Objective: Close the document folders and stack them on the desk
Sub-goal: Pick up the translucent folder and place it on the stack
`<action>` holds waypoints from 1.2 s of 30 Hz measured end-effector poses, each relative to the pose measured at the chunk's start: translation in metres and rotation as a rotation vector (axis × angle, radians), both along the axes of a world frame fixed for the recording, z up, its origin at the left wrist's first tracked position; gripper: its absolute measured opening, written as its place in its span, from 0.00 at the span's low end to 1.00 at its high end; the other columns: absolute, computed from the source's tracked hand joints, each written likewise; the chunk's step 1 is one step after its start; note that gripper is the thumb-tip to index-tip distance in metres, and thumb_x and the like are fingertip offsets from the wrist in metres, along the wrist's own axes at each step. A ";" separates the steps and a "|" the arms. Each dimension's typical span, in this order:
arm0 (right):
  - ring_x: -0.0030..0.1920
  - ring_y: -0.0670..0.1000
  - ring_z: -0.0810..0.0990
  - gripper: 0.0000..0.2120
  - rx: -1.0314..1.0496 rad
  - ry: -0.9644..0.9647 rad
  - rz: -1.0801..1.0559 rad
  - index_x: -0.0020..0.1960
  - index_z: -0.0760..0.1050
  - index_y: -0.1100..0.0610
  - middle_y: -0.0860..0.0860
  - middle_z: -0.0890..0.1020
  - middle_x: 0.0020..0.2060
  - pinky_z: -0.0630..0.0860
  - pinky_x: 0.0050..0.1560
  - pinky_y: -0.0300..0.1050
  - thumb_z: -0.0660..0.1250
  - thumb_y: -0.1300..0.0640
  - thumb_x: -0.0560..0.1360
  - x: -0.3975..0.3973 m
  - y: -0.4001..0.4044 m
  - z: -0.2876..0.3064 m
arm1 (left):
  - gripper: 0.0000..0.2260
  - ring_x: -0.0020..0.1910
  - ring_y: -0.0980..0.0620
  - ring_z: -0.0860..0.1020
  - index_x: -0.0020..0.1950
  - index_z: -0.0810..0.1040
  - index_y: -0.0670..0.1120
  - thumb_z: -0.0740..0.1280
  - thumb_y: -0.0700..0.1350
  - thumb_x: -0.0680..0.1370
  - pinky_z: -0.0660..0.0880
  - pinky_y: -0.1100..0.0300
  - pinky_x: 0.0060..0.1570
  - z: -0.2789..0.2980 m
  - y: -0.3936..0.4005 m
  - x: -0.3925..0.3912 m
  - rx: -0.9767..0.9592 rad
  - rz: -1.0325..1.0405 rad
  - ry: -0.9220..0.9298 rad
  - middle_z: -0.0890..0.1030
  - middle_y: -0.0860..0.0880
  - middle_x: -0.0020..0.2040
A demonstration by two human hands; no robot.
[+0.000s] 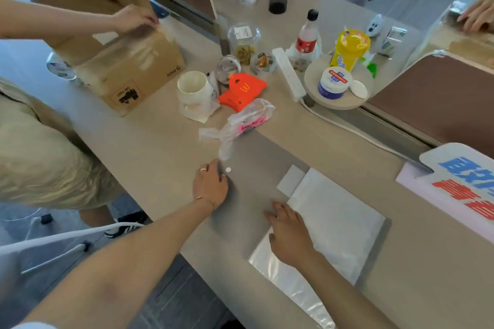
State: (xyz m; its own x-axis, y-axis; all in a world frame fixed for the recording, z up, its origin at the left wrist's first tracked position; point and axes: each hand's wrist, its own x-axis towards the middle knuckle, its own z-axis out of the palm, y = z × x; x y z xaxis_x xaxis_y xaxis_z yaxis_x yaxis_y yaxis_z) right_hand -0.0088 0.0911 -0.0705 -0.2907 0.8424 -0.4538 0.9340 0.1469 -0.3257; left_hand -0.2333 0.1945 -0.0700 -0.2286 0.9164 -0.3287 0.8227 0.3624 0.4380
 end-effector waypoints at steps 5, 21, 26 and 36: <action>0.80 0.60 0.56 0.28 0.014 -0.026 -0.009 0.75 0.66 0.50 0.54 0.57 0.81 0.58 0.76 0.58 0.61 0.58 0.75 -0.004 -0.002 -0.002 | 0.18 0.64 0.37 0.72 0.70 0.70 0.48 0.61 0.45 0.79 0.73 0.47 0.60 0.005 0.006 0.003 0.029 0.059 -0.053 0.76 0.39 0.62; 0.58 0.53 0.81 0.18 0.030 0.557 -0.548 0.66 0.78 0.49 0.49 0.86 0.55 0.75 0.61 0.50 0.63 0.56 0.78 -0.014 0.021 0.087 | 0.14 0.36 0.50 0.79 0.52 0.85 0.51 0.68 0.36 0.74 0.80 0.53 0.46 0.116 -0.024 0.019 0.193 -0.019 -0.424 0.80 0.53 0.39; 0.36 0.51 0.81 0.22 0.215 0.655 -0.754 0.38 0.78 0.55 0.50 0.83 0.30 0.77 0.41 0.51 0.60 0.39 0.79 0.004 0.015 0.142 | 0.08 0.38 0.57 0.80 0.51 0.83 0.58 0.70 0.50 0.74 0.78 0.58 0.43 0.146 -0.066 0.064 0.162 -0.260 -0.560 0.82 0.56 0.43; 0.32 0.52 0.82 0.18 0.312 0.467 -0.905 0.33 0.71 0.58 0.53 0.80 0.27 0.78 0.37 0.54 0.61 0.44 0.72 0.084 -0.038 0.143 | 0.09 0.44 0.58 0.82 0.51 0.84 0.57 0.64 0.54 0.78 0.80 0.48 0.51 0.116 -0.106 0.141 0.070 -0.334 -0.724 0.85 0.60 0.45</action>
